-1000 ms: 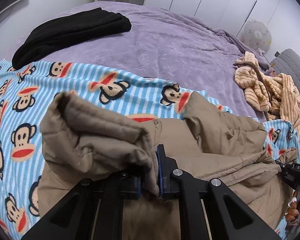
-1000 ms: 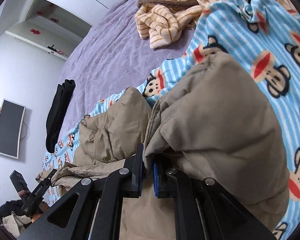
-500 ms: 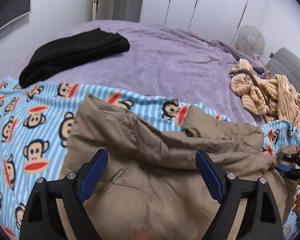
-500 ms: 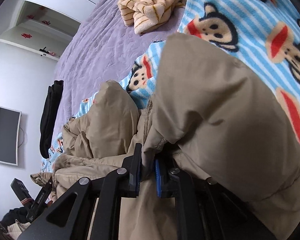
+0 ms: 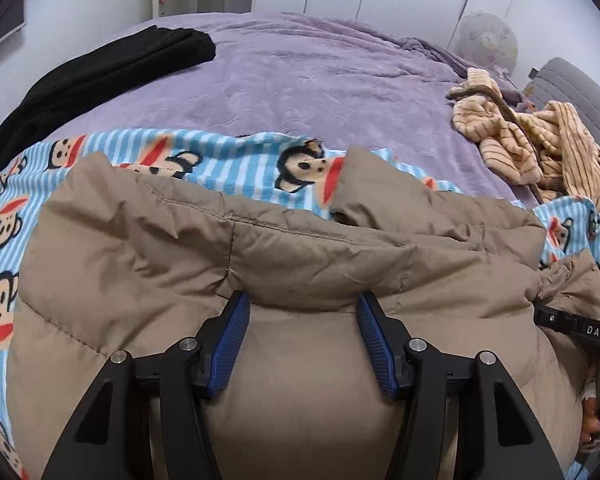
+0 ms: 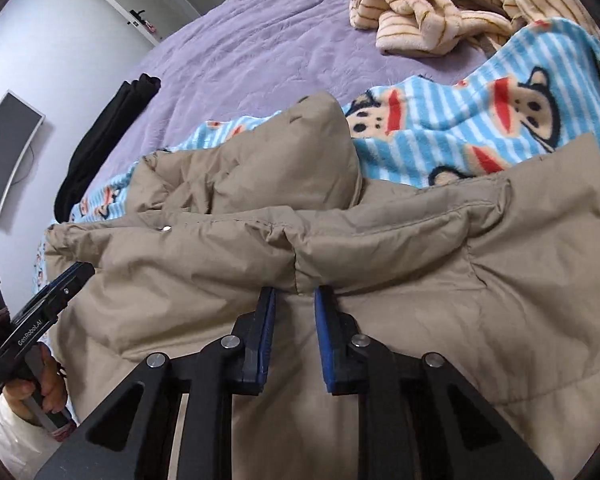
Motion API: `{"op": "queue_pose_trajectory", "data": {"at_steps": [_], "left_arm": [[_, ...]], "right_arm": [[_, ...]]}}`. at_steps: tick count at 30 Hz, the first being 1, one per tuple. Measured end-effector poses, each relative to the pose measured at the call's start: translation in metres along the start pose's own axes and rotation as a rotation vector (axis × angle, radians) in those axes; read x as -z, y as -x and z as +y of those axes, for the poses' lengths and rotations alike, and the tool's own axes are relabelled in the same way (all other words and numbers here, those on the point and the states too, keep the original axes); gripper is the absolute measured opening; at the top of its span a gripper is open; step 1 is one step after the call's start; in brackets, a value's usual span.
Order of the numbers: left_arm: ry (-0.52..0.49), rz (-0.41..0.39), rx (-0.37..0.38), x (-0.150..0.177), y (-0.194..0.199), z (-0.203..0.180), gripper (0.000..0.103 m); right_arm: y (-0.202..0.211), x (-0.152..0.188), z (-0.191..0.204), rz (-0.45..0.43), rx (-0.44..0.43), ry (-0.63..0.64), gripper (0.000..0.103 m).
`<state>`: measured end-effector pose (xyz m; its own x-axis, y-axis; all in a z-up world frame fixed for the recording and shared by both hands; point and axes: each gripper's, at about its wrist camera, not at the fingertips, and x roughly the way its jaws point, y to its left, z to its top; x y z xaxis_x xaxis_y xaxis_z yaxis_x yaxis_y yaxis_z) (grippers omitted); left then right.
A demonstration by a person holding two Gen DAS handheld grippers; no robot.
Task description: Fold large clothes
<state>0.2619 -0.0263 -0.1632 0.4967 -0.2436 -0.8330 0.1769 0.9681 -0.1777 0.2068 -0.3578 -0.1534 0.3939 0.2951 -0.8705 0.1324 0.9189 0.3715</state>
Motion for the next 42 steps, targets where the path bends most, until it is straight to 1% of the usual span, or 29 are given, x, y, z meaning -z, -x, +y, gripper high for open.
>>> {"op": "queue_pose_trajectory", "data": {"at_steps": [1,3,6,8,9,11,12,13,14,15,16,17,18,19,20,23,26,29,32,34,36,38,41,42], "left_arm": [[0.008,0.004,0.000,-0.003,-0.004,0.002,0.059],[0.007,0.010,-0.004,-0.009,-0.009,0.004,0.059],[-0.012,-0.001,-0.033,-0.018,-0.006,0.013,0.059],[-0.030,-0.023,-0.088,-0.024,-0.002,0.027,0.059],[-0.030,-0.034,-0.123,-0.027,-0.001,0.038,0.059],[0.005,-0.033,-0.172,-0.030,-0.004,0.062,0.059],[0.028,-0.025,-0.192,-0.031,-0.007,0.073,0.059],[0.053,-0.016,-0.193,-0.030,-0.012,0.084,0.059],[0.070,-0.004,-0.186,-0.029,-0.017,0.091,0.059],[0.083,0.005,-0.178,-0.028,-0.022,0.095,0.059],[0.084,0.008,-0.182,-0.028,-0.026,0.095,0.059],[0.075,0.009,-0.195,-0.028,-0.028,0.093,0.059],[0.063,0.010,-0.212,-0.027,-0.032,0.089,0.059],[0.057,0.010,-0.224,-0.028,-0.035,0.086,0.059],[0.054,0.010,-0.235,-0.028,-0.037,0.085,0.060],[0.047,0.008,-0.255,-0.029,-0.037,0.083,0.060],[0.037,0.011,-0.287,-0.027,-0.020,0.079,0.060],[0.019,0.004,-0.293,-0.020,0.005,0.075,0.060],[-0.002,0.012,-0.277,-0.006,0.032,0.071,0.060],[-0.007,0.018,-0.258,0.003,0.048,0.069,0.060],[0.000,0.038,-0.236,0.015,0.062,0.068,0.060],[0.010,0.077,-0.208,0.030,0.071,0.065,0.060],[0.013,0.102,-0.190,0.056,0.087,0.059,0.061],[0.009,0.109,-0.188,0.063,0.092,0.057,0.074]], "right_arm": [[-0.006,-0.002,-0.003,-0.002,-0.005,-0.008,0.014],[-0.016,-0.009,-0.007,-0.012,0.001,-0.014,0.008],[-0.025,-0.017,-0.009,0.002,-0.001,-0.020,0.007],[-0.020,-0.021,-0.011,0.019,-0.010,-0.023,0.007],[-0.014,-0.023,-0.012,0.013,0.002,-0.020,0.007],[0.008,-0.027,-0.019,-0.037,0.085,-0.005,0.008],[0.022,-0.028,-0.029,-0.081,0.163,-0.006,0.010],[0.034,-0.025,-0.039,-0.114,0.225,-0.017,0.012],[0.040,-0.024,-0.054,-0.136,0.270,-0.044,0.012],[0.041,-0.023,-0.070,-0.134,0.274,-0.086,0.010],[0.037,-0.022,-0.087,-0.115,0.234,-0.148,0.007],[0.031,-0.021,-0.100,-0.105,0.185,-0.202,0.006],[0.025,-0.020,-0.108,-0.102,0.158,-0.239,0.004],[0.020,-0.021,-0.112,-0.105,0.152,-0.253,0.004],[0.014,-0.022,-0.112,-0.109,0.162,-0.245,0.004],[0.000,-0.026,-0.100,-0.108,0.228,-0.177,0.004],[0.002,-0.027,-0.096,-0.094,0.241,-0.170,0.005],[0.017,-0.026,-0.094,-0.090,0.222,-0.217,0.010],[0.035,-0.019,-0.083,-0.106,0.203,-0.233,0.022],[0.048,-0.008,-0.074,-0.126,0.189,-0.230,0.029],[0.063,0.007,-0.065,-0.144,0.161,-0.230,0.050],[0.078,0.025,-0.053,-0.158,0.153,-0.215,0.054],[0.094,0.053,-0.035,-0.148,0.121,-0.193,0.055],[0.097,0.062,-0.029,-0.140,0.111,-0.189,0.055]]}}
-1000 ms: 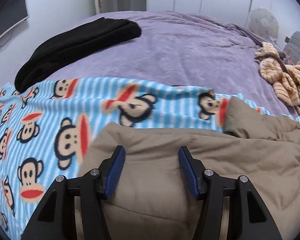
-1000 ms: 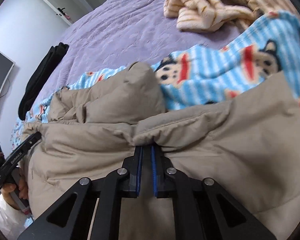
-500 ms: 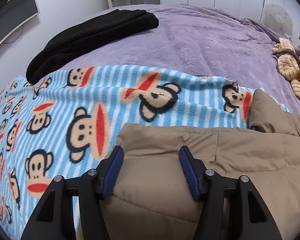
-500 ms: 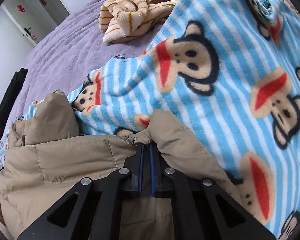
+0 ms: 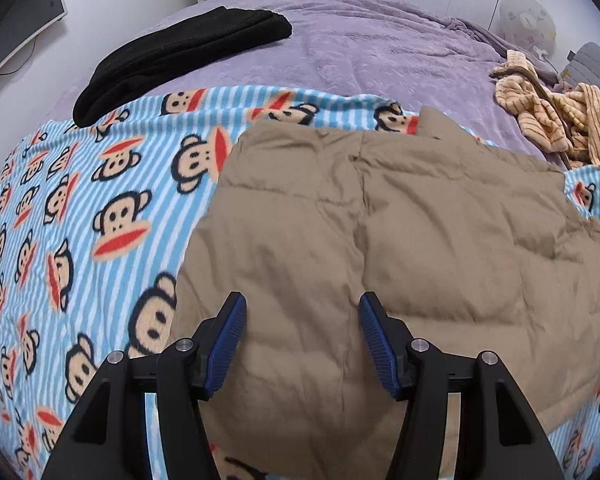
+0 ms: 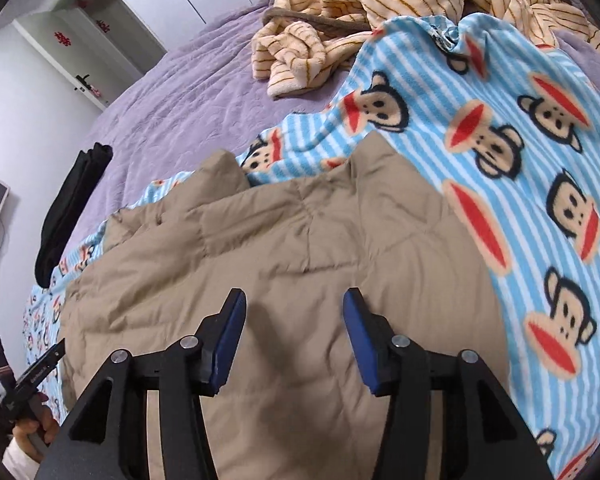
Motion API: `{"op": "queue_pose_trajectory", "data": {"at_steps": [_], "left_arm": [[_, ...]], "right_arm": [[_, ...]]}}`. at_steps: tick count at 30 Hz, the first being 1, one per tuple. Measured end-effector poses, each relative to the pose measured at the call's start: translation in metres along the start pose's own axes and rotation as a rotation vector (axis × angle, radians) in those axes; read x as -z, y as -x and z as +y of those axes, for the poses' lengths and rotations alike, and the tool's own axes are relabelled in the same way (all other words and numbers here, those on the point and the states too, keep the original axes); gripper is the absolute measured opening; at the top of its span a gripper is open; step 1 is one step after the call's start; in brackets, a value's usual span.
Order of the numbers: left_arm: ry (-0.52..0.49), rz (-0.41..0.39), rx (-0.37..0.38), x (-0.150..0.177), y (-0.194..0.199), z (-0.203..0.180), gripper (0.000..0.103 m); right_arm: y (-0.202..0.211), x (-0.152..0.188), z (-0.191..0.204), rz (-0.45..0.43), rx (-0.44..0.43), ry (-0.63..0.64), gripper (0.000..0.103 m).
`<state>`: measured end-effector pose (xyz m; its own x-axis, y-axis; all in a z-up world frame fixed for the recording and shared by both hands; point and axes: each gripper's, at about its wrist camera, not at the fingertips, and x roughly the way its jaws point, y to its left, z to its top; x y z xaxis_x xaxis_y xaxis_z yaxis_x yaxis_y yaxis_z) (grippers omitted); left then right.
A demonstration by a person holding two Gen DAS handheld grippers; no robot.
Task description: Fold large clothes
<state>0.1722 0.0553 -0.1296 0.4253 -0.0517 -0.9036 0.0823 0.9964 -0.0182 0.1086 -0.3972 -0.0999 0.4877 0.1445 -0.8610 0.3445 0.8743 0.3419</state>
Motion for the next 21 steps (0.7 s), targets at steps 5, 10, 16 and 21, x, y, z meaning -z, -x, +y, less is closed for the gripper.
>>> {"op": "queue_pose_trajectory", "data": {"at_steps": [5,10,16,21], "left_arm": [[-0.007,0.001,0.020,0.032,0.023,0.000,0.096],[0.015,0.045,0.031,0.053,0.031,0.005,0.096],[0.058,0.095,0.045,0.071,0.031,0.010,0.096],[0.059,0.111,0.049,0.078,0.032,0.007,0.097]], "right_arm": [[0.023,0.048,0.002,0.039,-0.041,-0.031,0.061],[0.035,0.086,0.000,0.081,-0.062,-0.076,0.066],[0.032,0.113,-0.010,0.137,-0.089,-0.146,0.075],[0.028,0.121,-0.022,0.155,-0.126,-0.221,0.083]]}}
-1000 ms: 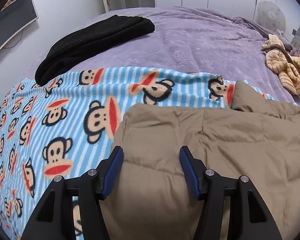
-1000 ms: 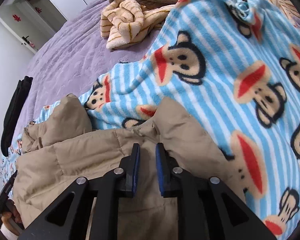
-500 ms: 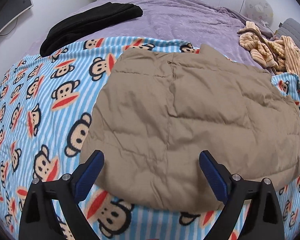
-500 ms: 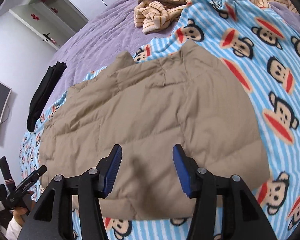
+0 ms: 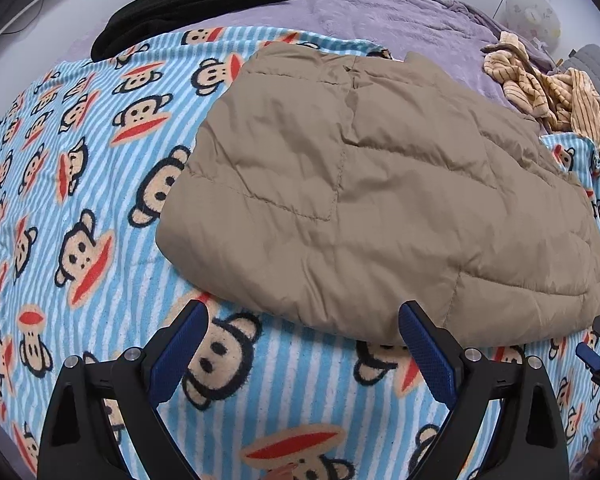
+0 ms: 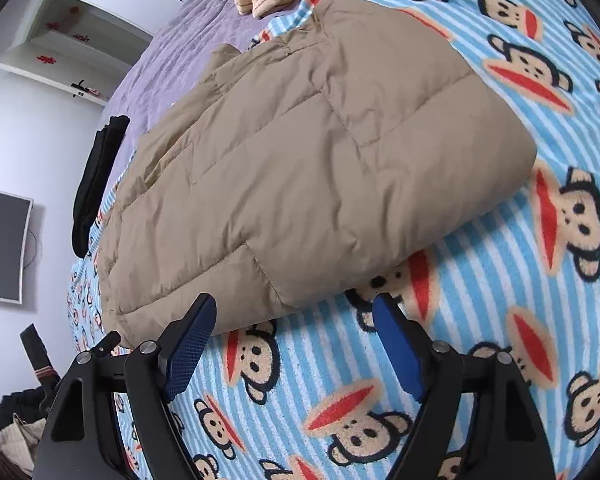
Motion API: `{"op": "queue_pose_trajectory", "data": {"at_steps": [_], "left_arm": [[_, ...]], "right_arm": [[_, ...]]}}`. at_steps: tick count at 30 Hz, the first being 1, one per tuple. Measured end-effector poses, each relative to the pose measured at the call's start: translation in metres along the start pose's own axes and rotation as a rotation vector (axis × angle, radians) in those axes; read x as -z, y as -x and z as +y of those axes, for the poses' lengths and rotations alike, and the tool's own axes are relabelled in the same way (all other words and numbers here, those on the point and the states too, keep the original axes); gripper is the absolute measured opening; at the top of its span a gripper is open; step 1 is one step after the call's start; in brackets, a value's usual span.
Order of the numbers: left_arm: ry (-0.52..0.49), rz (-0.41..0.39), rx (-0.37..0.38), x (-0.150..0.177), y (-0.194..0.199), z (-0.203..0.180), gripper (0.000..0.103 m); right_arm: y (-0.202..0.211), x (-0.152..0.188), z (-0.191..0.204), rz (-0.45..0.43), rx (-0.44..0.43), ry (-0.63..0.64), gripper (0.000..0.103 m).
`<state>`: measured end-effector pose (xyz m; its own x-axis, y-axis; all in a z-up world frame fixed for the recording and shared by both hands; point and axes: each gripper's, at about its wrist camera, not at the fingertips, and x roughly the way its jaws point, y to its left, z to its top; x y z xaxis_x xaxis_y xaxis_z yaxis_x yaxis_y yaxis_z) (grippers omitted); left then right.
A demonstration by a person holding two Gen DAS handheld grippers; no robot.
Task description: Fold large clothes
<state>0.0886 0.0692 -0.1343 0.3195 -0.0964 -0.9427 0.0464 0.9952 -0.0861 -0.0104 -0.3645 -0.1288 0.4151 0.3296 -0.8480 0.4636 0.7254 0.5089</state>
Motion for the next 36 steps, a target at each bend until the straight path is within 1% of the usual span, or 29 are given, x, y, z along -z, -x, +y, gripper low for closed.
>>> {"op": "queue_pose_trajectory", "data": {"at_steps": [3,9,10,11,12,15,19,23,27,29,30,33,35,36], "left_arm": [[0.005,0.006,0.003,0.002,0.000,-0.002,0.097],[-0.001,0.006,-0.021,0.002,-0.003,-0.006,0.097],[-0.001,0.008,-0.019,0.002,-0.003,-0.006,0.097],[0.001,0.013,-0.018,0.003,-0.004,-0.006,0.102],[0.005,0.016,-0.018,0.003,-0.006,-0.006,0.103],[0.022,0.030,-0.008,0.003,-0.009,-0.006,0.103],[0.061,0.035,0.028,0.002,-0.012,-0.001,0.103],[0.129,0.047,0.080,0.001,-0.015,0.011,0.103],[0.190,0.055,0.097,0.000,-0.020,0.028,0.103],[0.221,0.064,0.133,0.001,-0.023,0.036,0.103],[0.234,0.071,0.171,0.002,-0.024,0.039,0.103],[0.303,0.088,0.327,0.005,-0.028,0.049,0.103],[0.348,0.089,0.411,0.007,-0.032,0.052,0.103],[0.364,0.089,0.436,0.007,-0.035,0.054,0.103]], "right_arm": [[-0.002,0.001,-0.006,0.002,-0.025,-0.033,0.085],[-0.005,0.002,-0.016,0.013,-0.061,-0.078,0.086],[-0.005,0.002,-0.018,0.013,-0.065,-0.083,0.089],[-0.006,0.002,-0.019,0.013,-0.069,-0.090,0.100],[-0.006,0.002,-0.020,0.004,-0.076,-0.097,0.103],[-0.008,0.002,-0.024,0.003,-0.095,-0.116,0.103],[-0.012,0.000,-0.028,0.006,-0.100,-0.135,0.103],[-0.016,-0.003,-0.032,0.011,-0.113,-0.152,0.103],[-0.018,-0.005,-0.034,0.018,-0.120,-0.156,0.103],[-0.020,-0.006,-0.035,0.024,-0.129,-0.163,0.103],[-0.021,-0.006,-0.036,0.028,-0.135,-0.168,0.103],[-0.024,-0.008,-0.036,0.030,-0.155,-0.182,0.103],[-0.026,-0.010,-0.036,0.028,-0.174,-0.192,0.103],[-0.027,-0.011,-0.036,0.027,-0.188,-0.202,0.103]]}}
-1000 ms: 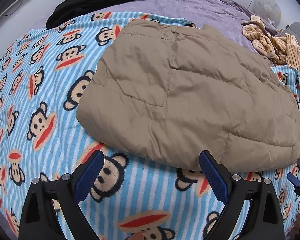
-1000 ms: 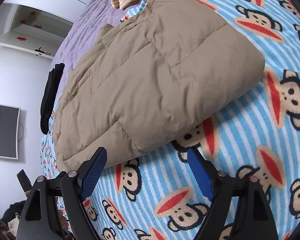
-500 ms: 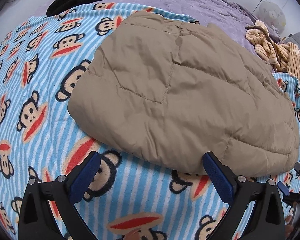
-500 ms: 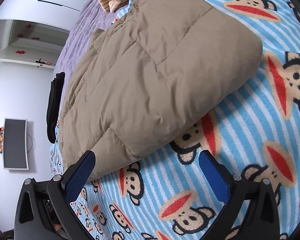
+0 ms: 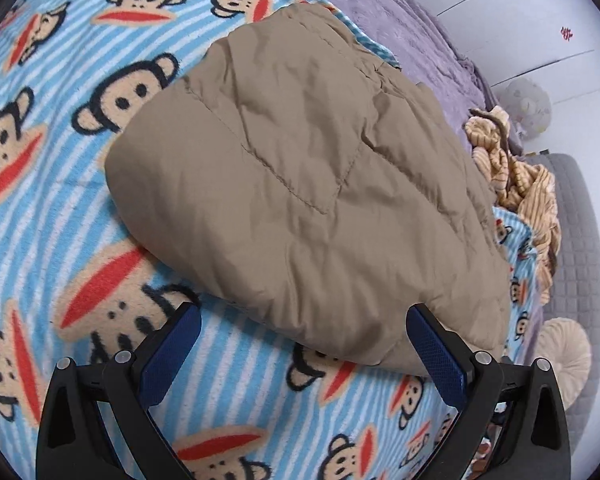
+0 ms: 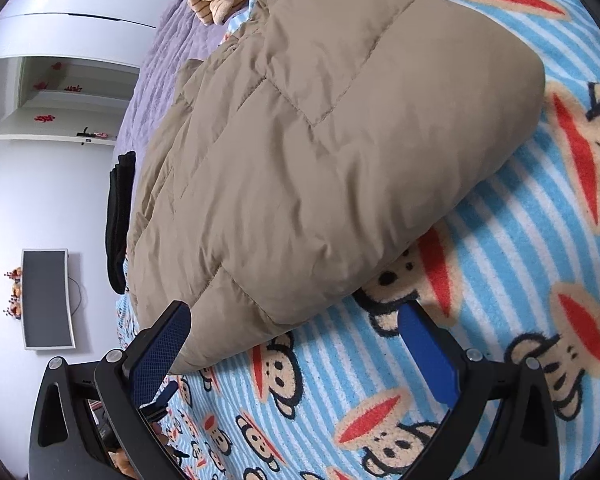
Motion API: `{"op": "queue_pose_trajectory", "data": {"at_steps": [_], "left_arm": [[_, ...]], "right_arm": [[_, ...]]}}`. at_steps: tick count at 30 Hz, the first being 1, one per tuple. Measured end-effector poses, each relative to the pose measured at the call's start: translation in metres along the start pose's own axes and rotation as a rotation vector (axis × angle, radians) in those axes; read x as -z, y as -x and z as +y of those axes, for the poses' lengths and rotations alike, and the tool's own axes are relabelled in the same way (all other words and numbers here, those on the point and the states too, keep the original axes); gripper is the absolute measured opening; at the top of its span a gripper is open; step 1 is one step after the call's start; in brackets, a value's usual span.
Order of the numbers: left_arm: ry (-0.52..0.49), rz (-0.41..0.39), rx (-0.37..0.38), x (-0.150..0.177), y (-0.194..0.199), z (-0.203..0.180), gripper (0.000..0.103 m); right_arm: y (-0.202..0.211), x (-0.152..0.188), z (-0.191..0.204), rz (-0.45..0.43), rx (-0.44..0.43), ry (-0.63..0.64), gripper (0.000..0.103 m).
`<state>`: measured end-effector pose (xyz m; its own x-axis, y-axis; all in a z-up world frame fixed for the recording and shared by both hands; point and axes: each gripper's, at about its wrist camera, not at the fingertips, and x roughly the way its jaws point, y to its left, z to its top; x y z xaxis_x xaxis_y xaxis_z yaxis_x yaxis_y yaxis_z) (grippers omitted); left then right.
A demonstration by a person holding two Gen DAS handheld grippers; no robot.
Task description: Fold large clothes
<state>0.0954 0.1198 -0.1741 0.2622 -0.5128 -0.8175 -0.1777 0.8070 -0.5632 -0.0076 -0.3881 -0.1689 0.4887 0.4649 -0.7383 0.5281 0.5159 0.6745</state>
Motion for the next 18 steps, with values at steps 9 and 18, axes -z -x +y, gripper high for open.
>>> {"op": "queue_pose_trajectory", "data": {"at_steps": [9,18], "left_arm": [[0.046,-0.043,0.057,-0.034,-0.018,-0.004,0.103],[0.033,-0.052,0.026,-0.057,-0.055,-0.007,0.103]], "right_arm": [[-0.027,-0.022,-0.012,0.023,-0.108,-0.134,0.103],[-0.047,-0.053,0.015,0.015,-0.199,-0.078,0.103]]}}
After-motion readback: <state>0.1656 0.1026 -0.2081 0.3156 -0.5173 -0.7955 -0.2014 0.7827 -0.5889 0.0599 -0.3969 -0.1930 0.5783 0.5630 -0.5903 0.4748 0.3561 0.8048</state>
